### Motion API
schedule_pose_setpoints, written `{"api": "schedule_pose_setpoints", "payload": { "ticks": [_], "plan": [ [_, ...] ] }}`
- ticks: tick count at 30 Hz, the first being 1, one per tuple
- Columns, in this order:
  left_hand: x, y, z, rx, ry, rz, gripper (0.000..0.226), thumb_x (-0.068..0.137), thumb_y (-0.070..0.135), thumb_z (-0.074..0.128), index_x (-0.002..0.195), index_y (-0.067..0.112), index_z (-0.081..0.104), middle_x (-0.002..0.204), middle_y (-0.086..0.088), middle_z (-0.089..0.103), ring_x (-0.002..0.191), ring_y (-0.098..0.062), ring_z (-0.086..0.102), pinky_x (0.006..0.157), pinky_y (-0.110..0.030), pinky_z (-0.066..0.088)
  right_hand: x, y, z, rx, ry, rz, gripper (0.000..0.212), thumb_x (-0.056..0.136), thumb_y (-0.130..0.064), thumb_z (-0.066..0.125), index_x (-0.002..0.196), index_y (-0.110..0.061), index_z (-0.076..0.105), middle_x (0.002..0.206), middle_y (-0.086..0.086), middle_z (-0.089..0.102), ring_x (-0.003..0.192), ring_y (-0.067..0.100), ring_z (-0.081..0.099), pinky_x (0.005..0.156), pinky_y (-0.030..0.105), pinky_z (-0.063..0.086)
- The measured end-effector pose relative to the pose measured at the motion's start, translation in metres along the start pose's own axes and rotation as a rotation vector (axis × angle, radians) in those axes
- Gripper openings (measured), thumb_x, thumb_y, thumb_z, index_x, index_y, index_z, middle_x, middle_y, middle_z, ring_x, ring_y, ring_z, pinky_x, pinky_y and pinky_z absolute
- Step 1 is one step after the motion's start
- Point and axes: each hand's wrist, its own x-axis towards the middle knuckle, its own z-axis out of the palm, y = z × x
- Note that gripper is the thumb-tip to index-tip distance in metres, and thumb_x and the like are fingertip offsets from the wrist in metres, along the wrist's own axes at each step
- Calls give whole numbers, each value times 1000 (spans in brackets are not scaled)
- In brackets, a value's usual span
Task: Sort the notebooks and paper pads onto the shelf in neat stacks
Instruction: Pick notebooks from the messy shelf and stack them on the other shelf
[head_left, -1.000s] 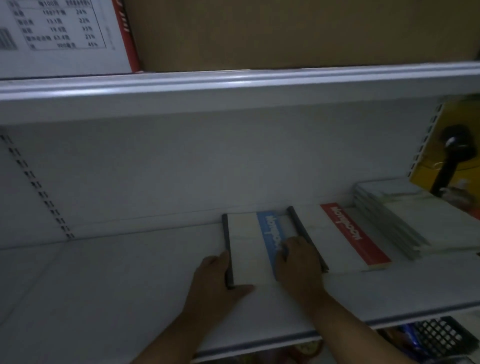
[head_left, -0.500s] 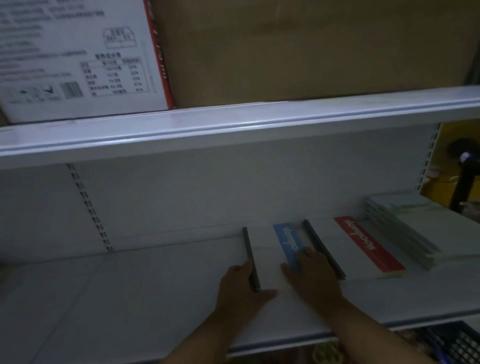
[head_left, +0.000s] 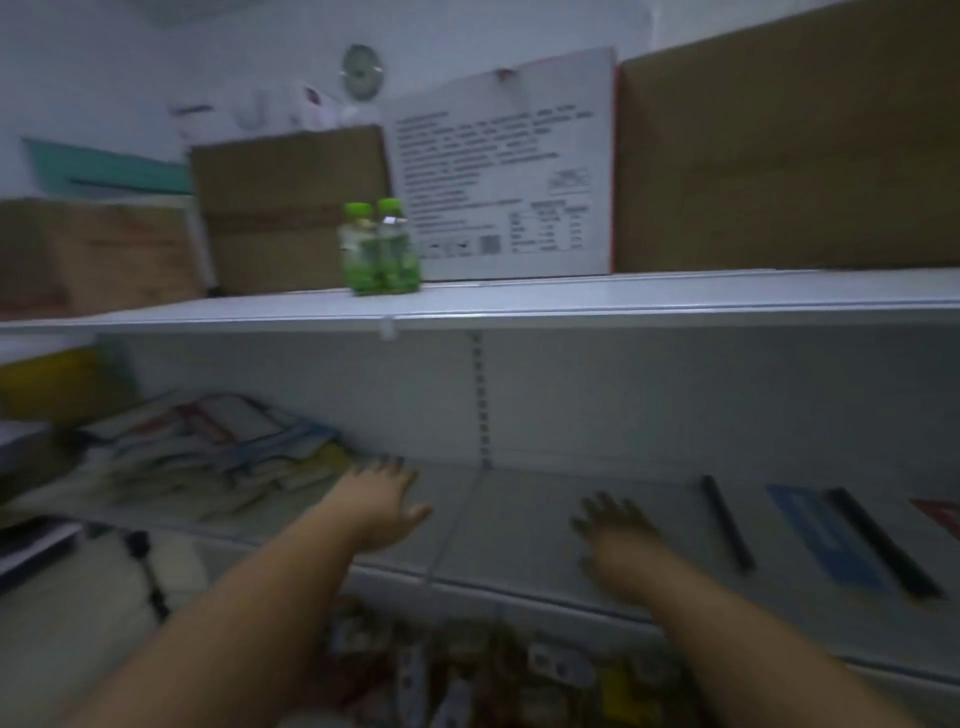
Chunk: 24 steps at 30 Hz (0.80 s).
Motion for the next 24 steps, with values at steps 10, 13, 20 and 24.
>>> {"api": "schedule_pose_setpoints", "payload": {
  "ticks": [10,13,20,24],
  "plan": [
    [-148,-208,-13,-92,15,-364,66,96,57,28,152,23,17,161,-2,2,148,-19,-2,120,-44,8,30,-276,-54,41,0,-524,59,95,-32,45,149,-19,24,159,10,3,147,25,2,119,40,12],
    [-157,-241,6,-155,6,-397,66,96,56,31,152,24,17,161,0,1,148,-17,-4,120,-42,7,51,-304,-53,-45,-80,-539,59,95,-29,46,149,-20,23,159,10,0,147,26,1,119,41,14],
    [-127,-328,32,-179,30,-473,63,97,51,37,151,23,20,160,0,7,148,-17,1,120,-35,9,168,-368,-65,26,-73,-502,58,95,-26,44,149,-26,21,160,7,1,146,27,6,116,42,23],
    [-85,-374,28,-133,10,-477,63,96,52,36,150,23,22,160,-1,9,148,-18,1,120,-37,9,234,-398,-67,110,-121,-454,48,93,-30,48,139,-19,38,145,12,36,129,31,40,104,41,40]
  ]
}}
